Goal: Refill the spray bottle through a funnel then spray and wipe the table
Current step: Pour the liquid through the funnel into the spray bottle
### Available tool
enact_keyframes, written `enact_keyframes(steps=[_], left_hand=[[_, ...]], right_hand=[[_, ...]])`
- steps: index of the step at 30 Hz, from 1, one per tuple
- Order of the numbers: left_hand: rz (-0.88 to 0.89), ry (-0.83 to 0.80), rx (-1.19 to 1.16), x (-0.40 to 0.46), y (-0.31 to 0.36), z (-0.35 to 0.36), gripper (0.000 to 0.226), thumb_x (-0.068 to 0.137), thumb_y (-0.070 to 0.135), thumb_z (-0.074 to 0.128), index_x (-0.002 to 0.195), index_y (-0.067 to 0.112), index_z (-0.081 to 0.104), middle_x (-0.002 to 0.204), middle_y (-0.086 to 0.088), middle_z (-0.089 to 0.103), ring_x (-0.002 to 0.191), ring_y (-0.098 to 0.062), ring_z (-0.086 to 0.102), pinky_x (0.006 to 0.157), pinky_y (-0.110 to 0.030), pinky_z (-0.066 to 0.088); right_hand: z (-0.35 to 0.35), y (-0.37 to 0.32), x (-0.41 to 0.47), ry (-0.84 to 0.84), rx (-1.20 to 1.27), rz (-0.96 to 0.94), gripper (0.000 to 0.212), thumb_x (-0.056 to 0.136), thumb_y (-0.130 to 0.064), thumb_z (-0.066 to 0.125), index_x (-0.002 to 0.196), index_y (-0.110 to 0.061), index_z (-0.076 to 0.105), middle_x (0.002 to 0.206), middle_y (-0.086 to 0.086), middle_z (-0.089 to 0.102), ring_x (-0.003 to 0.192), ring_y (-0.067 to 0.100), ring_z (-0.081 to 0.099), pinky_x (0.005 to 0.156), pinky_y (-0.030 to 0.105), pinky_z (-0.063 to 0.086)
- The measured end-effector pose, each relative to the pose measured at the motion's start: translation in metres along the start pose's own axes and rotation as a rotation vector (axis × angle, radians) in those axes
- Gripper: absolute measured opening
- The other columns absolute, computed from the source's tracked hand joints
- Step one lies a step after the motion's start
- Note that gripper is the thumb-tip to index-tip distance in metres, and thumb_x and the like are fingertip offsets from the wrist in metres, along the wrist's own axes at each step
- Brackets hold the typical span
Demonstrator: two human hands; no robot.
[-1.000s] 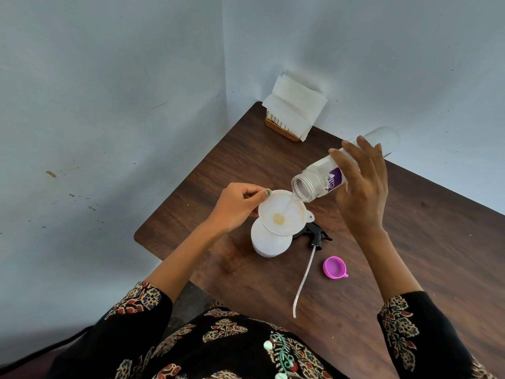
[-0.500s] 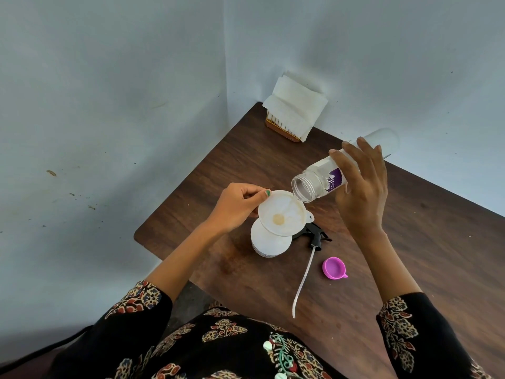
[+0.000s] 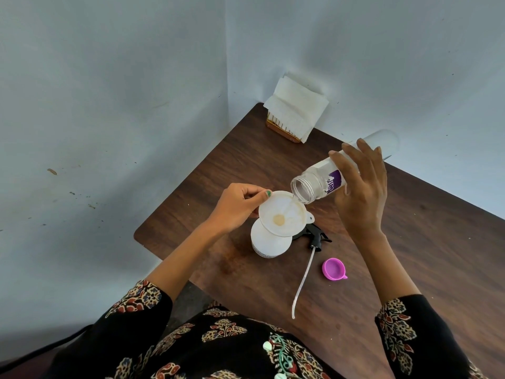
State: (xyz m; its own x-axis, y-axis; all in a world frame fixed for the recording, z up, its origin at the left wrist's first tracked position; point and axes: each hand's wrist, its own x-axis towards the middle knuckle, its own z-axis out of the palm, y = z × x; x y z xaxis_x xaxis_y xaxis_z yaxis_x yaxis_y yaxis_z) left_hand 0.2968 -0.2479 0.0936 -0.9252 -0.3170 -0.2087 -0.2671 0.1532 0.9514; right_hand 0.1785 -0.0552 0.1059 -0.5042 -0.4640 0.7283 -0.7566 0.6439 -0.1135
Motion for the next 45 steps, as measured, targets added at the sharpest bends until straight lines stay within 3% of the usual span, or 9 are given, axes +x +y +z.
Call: enact_keyframes(steps=[11,18,23,42,45], left_hand=[[0.001,-0.004,-0.006,-0.0002,0.0002,0.0001,0.022,0.09,0.02,0.057,0.107,0.012,0.068,0.099,0.002,0.067,0.093,-0.016,0.065,0.071,-0.026,0.058],[0.004,0.007,0.018,-0.0002,-0.0013,0.0003,0.021,0.09,0.021,0.057,0.106,0.014,0.068,0.097,0.004,0.066,0.087,-0.011,0.064,0.066,-0.018,0.056],[0.0,0.005,0.017,-0.0001,-0.0006,0.0004,0.023,0.089,0.022,0.057,0.107,0.012,0.068,0.104,-0.002,0.068,0.095,-0.018,0.065,0.074,-0.029,0.058],[0.003,-0.007,-0.001,0.0001,-0.0006,-0.0003,0.021,0.09,0.022,0.058,0.106,0.015,0.069,0.099,0.003,0.068,0.092,-0.015,0.065,0.07,-0.023,0.058],[0.005,-0.007,-0.006,-0.0006,-0.0002,-0.0002,0.021,0.09,0.022,0.058,0.106,0.016,0.069,0.097,0.004,0.067,0.091,-0.013,0.065,0.068,-0.021,0.058]], right_hand=[[0.0,-0.0006,0.0008,0.0,0.002,-0.003,0.03,0.088,-0.02,0.05,0.118,-0.017,0.049,0.121,0.019,0.062,0.122,0.037,0.049,0.107,0.054,0.031],[-0.0008,-0.0026,0.0005,0.004,0.017,-0.005,0.028,0.089,-0.02,0.048,0.117,-0.017,0.05,0.119,0.019,0.062,0.122,0.037,0.05,0.108,0.053,0.032],[-0.0017,-0.0034,0.0016,0.012,0.012,-0.007,0.028,0.089,-0.02,0.048,0.117,-0.017,0.05,0.119,0.019,0.063,0.121,0.037,0.05,0.108,0.052,0.031],[-0.0026,-0.0054,0.0019,0.017,0.035,-0.012,0.026,0.097,-0.027,0.039,0.117,-0.017,0.051,0.118,0.019,0.063,0.121,0.037,0.05,0.105,0.057,0.035],[-0.0016,-0.0039,0.0018,0.025,0.039,-0.011,0.025,0.092,-0.018,0.048,0.117,-0.016,0.051,0.118,0.019,0.063,0.122,0.035,0.049,0.106,0.057,0.034]])
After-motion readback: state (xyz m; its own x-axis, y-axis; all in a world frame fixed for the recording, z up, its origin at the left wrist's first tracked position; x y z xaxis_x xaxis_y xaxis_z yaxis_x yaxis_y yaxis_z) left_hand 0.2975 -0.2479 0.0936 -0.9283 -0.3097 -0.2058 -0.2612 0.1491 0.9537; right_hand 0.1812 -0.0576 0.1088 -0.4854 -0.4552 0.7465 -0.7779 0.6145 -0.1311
